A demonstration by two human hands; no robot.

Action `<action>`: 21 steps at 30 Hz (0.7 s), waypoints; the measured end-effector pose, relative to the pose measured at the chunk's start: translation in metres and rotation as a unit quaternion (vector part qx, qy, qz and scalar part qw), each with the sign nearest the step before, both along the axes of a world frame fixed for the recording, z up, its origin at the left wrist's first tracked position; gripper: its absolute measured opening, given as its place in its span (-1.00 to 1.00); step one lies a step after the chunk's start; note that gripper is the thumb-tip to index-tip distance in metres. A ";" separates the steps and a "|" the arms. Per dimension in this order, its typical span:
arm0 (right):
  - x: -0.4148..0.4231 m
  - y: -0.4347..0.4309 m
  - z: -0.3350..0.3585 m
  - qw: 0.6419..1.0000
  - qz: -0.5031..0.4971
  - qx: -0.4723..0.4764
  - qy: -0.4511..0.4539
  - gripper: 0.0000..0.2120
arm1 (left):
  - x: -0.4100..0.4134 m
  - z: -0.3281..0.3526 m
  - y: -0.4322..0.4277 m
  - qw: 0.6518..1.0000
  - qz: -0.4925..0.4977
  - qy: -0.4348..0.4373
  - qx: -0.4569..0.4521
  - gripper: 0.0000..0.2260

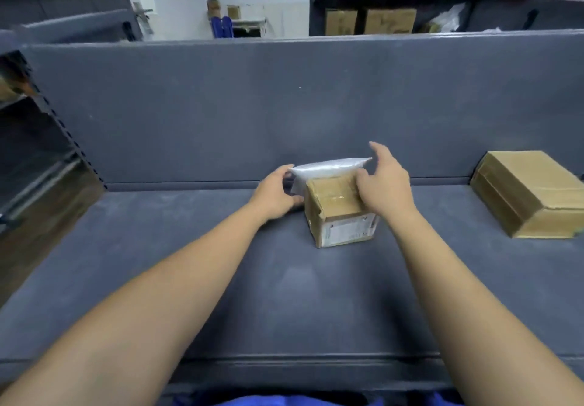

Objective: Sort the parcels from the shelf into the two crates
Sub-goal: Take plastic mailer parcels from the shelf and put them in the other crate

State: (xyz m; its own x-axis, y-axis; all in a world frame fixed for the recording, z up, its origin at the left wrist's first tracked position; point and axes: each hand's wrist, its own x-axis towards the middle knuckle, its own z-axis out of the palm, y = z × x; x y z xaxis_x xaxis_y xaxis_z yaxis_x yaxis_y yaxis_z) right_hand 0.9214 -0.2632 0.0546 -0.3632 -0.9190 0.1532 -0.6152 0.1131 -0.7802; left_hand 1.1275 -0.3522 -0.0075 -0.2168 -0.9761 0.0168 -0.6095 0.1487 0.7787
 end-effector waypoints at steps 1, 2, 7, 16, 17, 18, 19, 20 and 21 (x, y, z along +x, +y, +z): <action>-0.007 -0.011 0.002 0.999 0.025 0.032 -0.017 -0.45 | -0.002 -0.006 -0.007 1.000 -0.009 0.006 0.011 -0.43; -0.011 -0.021 0.000 0.998 0.046 0.047 -0.023 -0.46 | -0.005 -0.010 -0.012 1.000 -0.012 0.020 0.010 -0.53; -0.017 -0.048 0.000 0.989 0.083 -0.059 -0.110 -0.39 | -0.010 0.015 -0.020 0.974 0.025 0.225 -0.019 -0.82; 0.049 -0.017 0.042 0.938 0.249 -0.126 -0.204 -0.31 | 0.048 0.076 0.042 0.918 0.077 0.388 0.010 -0.73; 0.061 -0.009 0.044 0.933 0.257 -0.125 -0.218 -0.30 | 0.057 0.080 0.055 0.912 0.078 0.402 0.025 -0.71; 0.072 0.000 0.044 0.927 0.265 -0.123 -0.235 -0.30 | 0.067 0.084 0.070 0.906 0.075 0.415 0.039 -0.71; 0.084 0.010 0.042 0.921 0.273 -0.117 -0.253 -0.30 | 0.077 0.086 0.085 0.901 0.067 0.426 0.052 -0.72; 0.095 0.021 0.040 0.916 0.279 -0.108 -0.267 -0.31 | 0.087 0.087 0.101 0.897 0.057 0.433 0.063 -0.70; 0.106 0.032 0.036 0.912 0.283 -0.098 -0.280 -0.32 | 0.098 0.087 0.115 0.896 0.048 0.436 0.070 -0.66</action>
